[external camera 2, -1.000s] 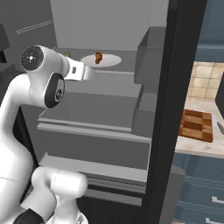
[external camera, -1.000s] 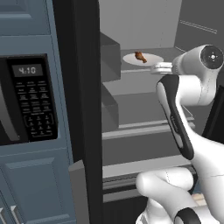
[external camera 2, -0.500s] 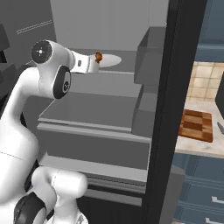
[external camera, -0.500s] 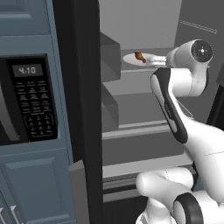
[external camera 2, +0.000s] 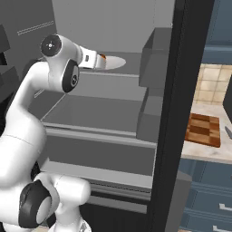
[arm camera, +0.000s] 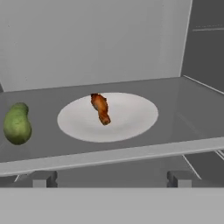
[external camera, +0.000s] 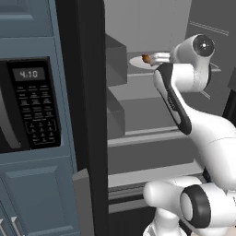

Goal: Retrieve the chicken drumstick from the fridge and place it on the cutting board.

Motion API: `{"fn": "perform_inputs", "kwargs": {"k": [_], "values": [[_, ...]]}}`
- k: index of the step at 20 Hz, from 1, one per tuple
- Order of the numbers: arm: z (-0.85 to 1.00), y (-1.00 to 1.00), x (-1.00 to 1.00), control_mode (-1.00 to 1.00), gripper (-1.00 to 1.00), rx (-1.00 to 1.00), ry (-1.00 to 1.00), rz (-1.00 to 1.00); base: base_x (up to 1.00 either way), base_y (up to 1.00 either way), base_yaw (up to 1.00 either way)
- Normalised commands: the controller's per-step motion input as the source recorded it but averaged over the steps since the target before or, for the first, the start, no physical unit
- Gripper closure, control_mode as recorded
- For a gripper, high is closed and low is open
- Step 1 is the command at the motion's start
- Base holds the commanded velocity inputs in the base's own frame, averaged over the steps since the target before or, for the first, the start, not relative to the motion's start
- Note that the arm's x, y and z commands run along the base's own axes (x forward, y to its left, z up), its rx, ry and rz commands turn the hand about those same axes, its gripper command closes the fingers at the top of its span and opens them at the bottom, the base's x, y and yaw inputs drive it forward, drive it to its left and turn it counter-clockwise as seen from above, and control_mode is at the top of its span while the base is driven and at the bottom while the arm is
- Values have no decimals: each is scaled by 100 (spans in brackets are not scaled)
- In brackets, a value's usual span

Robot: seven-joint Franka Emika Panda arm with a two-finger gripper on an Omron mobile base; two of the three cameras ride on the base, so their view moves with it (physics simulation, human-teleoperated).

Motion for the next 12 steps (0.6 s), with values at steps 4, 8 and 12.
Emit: {"fn": "perform_inputs", "kwargs": {"k": [4,8,12], "values": [[-7,0,53,-100,-100,0,2,5,0,0,0],[-3,-3,38,-100,-100,0,0,2,0,0,0],[-4,-3,50,-100,-100,0,3,0,0,0,0]]}}
